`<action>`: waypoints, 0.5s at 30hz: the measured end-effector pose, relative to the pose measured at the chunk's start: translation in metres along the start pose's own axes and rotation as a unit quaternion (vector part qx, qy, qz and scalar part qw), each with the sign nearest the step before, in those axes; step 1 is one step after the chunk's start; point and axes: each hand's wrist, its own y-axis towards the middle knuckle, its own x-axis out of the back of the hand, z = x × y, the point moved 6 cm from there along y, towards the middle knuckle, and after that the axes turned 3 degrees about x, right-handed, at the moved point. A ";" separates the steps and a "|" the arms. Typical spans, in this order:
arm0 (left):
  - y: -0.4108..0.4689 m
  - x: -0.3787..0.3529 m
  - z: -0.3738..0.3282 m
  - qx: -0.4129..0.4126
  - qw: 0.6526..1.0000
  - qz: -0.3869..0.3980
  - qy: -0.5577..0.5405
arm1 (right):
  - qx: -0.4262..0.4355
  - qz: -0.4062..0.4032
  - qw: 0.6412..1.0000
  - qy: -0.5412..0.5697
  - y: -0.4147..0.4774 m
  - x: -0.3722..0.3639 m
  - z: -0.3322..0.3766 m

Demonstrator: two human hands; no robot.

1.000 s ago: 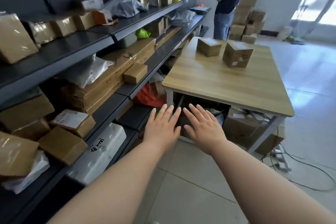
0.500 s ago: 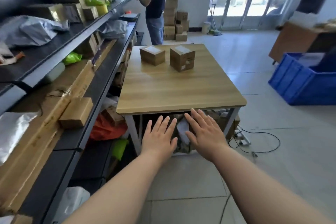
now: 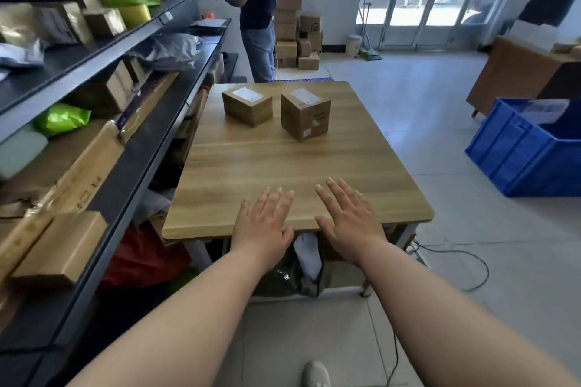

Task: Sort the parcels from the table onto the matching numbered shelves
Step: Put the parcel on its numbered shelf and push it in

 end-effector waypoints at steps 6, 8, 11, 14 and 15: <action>0.094 0.019 -0.004 0.034 0.999 -0.022 0.005 | 0.040 -0.009 0.999 -0.015 0.094 0.023 -0.046; 0.113 0.012 -0.005 0.048 0.999 -0.015 -0.003 | 0.051 0.004 0.999 -0.019 0.115 0.018 -0.057; 0.130 -0.004 -0.005 0.052 0.998 0.018 0.000 | 0.051 0.033 0.998 -0.014 0.134 0.002 -0.069; 0.149 -0.011 0.006 0.067 0.997 0.032 0.000 | 0.059 0.056 0.997 -0.007 0.154 -0.011 -0.074; 0.156 -0.012 0.012 0.074 0.997 0.032 -0.005 | 0.062 0.058 0.996 -0.005 0.162 -0.013 -0.075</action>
